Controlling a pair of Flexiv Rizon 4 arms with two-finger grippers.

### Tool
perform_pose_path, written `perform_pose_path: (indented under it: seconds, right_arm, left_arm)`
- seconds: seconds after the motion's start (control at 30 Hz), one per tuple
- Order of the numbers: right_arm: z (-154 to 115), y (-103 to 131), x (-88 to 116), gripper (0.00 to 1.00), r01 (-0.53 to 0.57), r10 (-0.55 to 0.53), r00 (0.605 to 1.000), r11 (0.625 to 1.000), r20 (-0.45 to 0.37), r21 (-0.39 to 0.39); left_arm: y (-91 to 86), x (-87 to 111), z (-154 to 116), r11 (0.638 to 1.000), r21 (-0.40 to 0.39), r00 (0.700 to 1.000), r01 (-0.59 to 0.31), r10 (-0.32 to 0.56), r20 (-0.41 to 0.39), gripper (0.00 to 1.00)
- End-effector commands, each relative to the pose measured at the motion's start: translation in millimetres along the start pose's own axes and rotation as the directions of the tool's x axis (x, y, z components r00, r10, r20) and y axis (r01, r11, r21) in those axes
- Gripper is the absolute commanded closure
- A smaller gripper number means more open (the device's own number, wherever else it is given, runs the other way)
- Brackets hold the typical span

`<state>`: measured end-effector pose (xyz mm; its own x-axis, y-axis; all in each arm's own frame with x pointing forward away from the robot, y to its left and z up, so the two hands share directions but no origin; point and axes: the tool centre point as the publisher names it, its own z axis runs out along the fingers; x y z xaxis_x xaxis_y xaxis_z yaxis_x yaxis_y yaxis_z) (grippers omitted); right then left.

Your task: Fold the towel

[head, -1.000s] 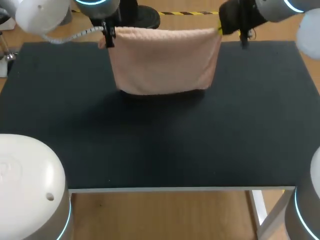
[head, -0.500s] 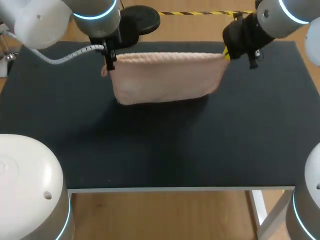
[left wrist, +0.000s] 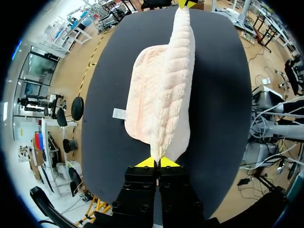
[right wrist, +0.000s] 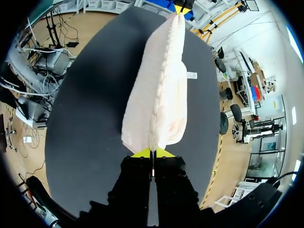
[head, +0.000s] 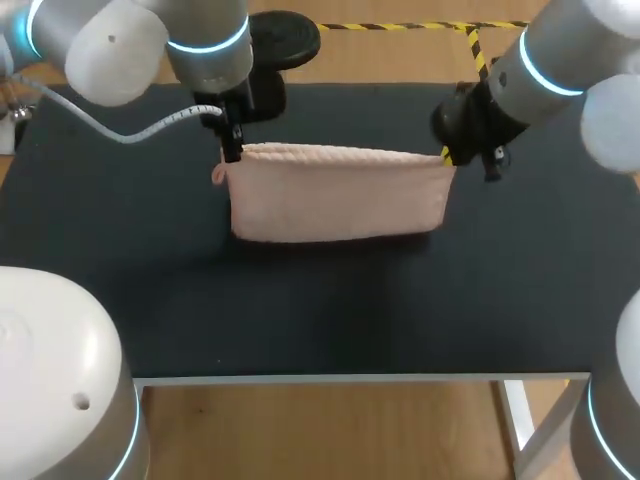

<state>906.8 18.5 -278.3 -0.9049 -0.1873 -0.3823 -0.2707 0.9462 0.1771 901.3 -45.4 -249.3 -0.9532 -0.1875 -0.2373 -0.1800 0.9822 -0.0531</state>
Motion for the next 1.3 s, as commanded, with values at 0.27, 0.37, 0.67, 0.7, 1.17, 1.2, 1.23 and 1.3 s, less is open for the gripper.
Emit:
perform_pose_path:
  seconds: [0.27, 0.37, 0.67, 0.7, 1.17, 1.2, 1.23, 1.3]
  right_arm:
    - [62.7, -8.8, -32.0, 1.00, -0.019, 0.018, 1.000, 0.998, 0.020, 0.062]
    - [74.6, -16.5, -45.7, 1.00, -0.020, 0.017, 0.999, 0.996, 0.028, 0.086]
    - [105.3, -34.6, -75.8, 1.00, -0.028, 0.023, 0.999, 0.989, 0.036, 0.144]
    - [108.2, -35.4, -77.6, 1.00, -0.027, 0.023, 0.999, 0.989, 0.033, 0.148]
    - [131.0, -34.9, -84.7, 1.00, -0.015, 0.011, 1.000, 0.984, 0.024, 0.177]
    - [131.7, -35.1, -84.7, 1.00, -0.017, 0.013, 1.000, 0.984, 0.025, 0.179]
    - [132.9, -35.5, -85.1, 1.00, -0.019, 0.014, 1.000, 0.983, 0.026, 0.181]
    - [134.8, -36.4, -86.1, 1.00, -0.027, 0.022, 0.999, 0.982, 0.030, 0.189]
  left_arm:
    - [-9.0, -37.7, 67.6, 0.999, -0.008, 0.992, 0.049, -0.050, -0.116, 1.00]
    - [-13.5, -48.6, 78.6, 0.999, -0.012, 0.992, 0.046, -0.047, -0.120, 1.00]
    - [-14.1, -75.8, 105.7, 0.996, -0.045, 0.985, 0.078, -0.084, -0.153, 1.00]
    - [-14.0, -78.0, 107.2, 0.996, -0.036, 0.982, 0.087, -0.092, -0.162, 1.00]
    - [-8.6, -95.2, 124.7, 0.993, -0.097, 0.981, 0.063, -0.080, -0.178, 1.00]
    - [-8.5, -97.1, 125.8, 0.993, -0.097, 0.981, 0.063, -0.080, -0.178, 1.00]
    - [-8.2, -98.9, 126.9, 0.993, -0.097, 0.981, 0.065, -0.081, -0.179, 1.00]
    - [-8.7, -101.4, 128.4, 0.993, -0.098, 0.980, 0.064, -0.081, -0.180, 1.00]
